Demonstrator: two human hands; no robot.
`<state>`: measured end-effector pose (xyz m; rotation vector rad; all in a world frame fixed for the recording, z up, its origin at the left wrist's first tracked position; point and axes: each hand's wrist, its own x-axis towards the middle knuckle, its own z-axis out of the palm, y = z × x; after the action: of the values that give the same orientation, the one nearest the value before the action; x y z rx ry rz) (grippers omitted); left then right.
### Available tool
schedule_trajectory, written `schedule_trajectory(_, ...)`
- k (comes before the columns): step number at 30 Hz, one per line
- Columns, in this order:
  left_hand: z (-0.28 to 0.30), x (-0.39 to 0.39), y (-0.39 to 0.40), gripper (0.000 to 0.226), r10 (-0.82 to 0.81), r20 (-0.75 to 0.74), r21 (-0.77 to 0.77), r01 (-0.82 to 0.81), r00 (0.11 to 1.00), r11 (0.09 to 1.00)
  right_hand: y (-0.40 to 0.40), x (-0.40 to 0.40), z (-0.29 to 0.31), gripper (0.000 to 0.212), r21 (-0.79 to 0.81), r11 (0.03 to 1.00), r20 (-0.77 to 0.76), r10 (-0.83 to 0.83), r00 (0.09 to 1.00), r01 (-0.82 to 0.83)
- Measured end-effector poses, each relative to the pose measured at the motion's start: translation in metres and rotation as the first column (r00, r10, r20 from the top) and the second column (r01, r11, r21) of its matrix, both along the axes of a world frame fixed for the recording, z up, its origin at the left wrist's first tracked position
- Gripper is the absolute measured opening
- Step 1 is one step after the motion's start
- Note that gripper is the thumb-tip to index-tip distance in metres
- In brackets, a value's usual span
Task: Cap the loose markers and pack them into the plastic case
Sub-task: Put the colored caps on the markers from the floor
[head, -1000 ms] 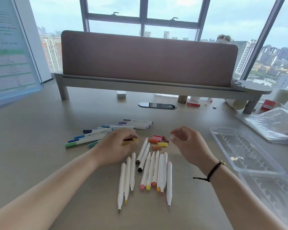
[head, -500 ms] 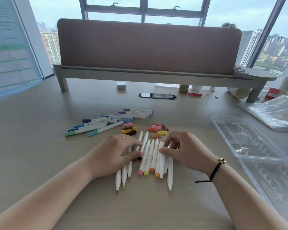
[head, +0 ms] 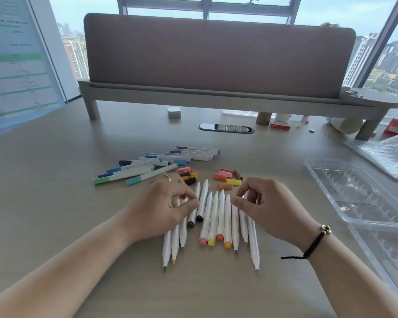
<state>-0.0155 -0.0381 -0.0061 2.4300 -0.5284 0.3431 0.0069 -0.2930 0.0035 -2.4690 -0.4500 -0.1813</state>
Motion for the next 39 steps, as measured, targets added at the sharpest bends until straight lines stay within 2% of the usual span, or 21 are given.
schedule_trajectory(4,0.002,0.003,-0.018,0.022,0.131,-0.017,0.060,-0.130,0.991,0.990,0.002,0.004,-0.005,0.016,0.030,0.998,0.010,-0.063,0.998,0.063)
schedule_trajectory(9,0.007,0.014,-0.038,0.041,0.274,-0.112,0.275,-0.235,0.955,0.932,0.003,0.005,-0.006,0.016,0.108,0.993,-0.024,-0.053,0.998,0.055)
schedule_trajectory(14,0.019,0.027,-0.052,0.050,0.307,-0.186,0.433,-0.203,0.933,0.878,0.006,0.002,-0.006,0.014,0.138,0.990,-0.032,-0.001,0.999,0.005)
schedule_trajectory(16,0.023,0.027,-0.054,0.049,0.272,-0.200,0.442,-0.161,0.941,0.882,0.006,0.002,-0.006,0.014,0.151,0.988,-0.026,0.004,1.000,0.000)
schedule_trajectory(18,0.027,0.025,-0.051,0.049,0.192,-0.274,0.305,-0.105,0.942,0.947,0.005,0.002,-0.006,0.014,0.176,0.984,-0.019,-0.004,1.000,0.007)
schedule_trajectory(20,0.035,0.024,-0.039,0.047,0.119,-0.333,0.030,-0.116,0.935,0.993,0.003,0.003,-0.006,0.013,0.191,0.982,-0.014,-0.005,1.000,0.008)
schedule_trajectory(21,0.041,0.025,-0.030,0.044,0.082,-0.360,-0.141,-0.142,0.929,0.980,0.003,0.003,-0.005,0.013,0.196,0.981,-0.008,-0.002,1.000,0.003)
schedule_trajectory(22,0.047,0.025,-0.019,0.041,0.036,-0.395,-0.331,-0.178,0.918,0.927,0.003,0.002,-0.004,0.012,0.198,0.980,-0.002,0.002,1.000,-0.002)
schedule_trajectory(23,0.050,0.026,-0.006,0.038,-0.028,-0.426,-0.517,-0.218,0.904,0.828,0.003,0.001,-0.004,0.013,0.194,0.981,0.003,0.004,1.000,-0.004)
schedule_trajectory(25,0.052,0.025,0.016,0.033,-0.099,-0.437,-0.743,-0.296,0.894,0.600,0.005,-0.001,-0.005,0.013,0.153,0.988,0.010,-0.007,1.000,0.006)
schedule_trajectory(27,0.046,0.024,0.031,0.030,-0.059,-0.436,-0.811,-0.364,0.898,0.459,0.011,-0.003,-0.003,0.012,0.080,0.997,0.008,-0.016,1.000,0.015)
schedule_trajectory(30,0.036,0.030,0.038,0.025,0.046,-0.469,-0.822,-0.455,0.882,0.341,0.034,0.001,0.010,0.011,-0.121,0.993,0.019,0.014,1.000,-0.011)
schedule_trajectory(32,0.030,0.033,0.036,0.018,0.067,-0.478,-0.814,-0.470,0.876,0.342,0.059,0.007,0.022,0.017,-0.226,0.974,0.035,0.045,0.998,-0.036)
schedule_trajectory(36,0.022,0.032,0.029,0.011,0.075,-0.450,-0.798,-0.439,0.890,0.412,0.115,0.028,0.028,0.034,-0.335,0.942,0.037,0.010,0.999,0.003)
schedule_trajectory(39,0.024,0.030,0.029,0.011,0.079,-0.435,-0.816,-0.430,0.897,0.386,0.140,0.043,0.020,0.029,-0.395,0.918,0.000,-0.048,0.999,0.044)
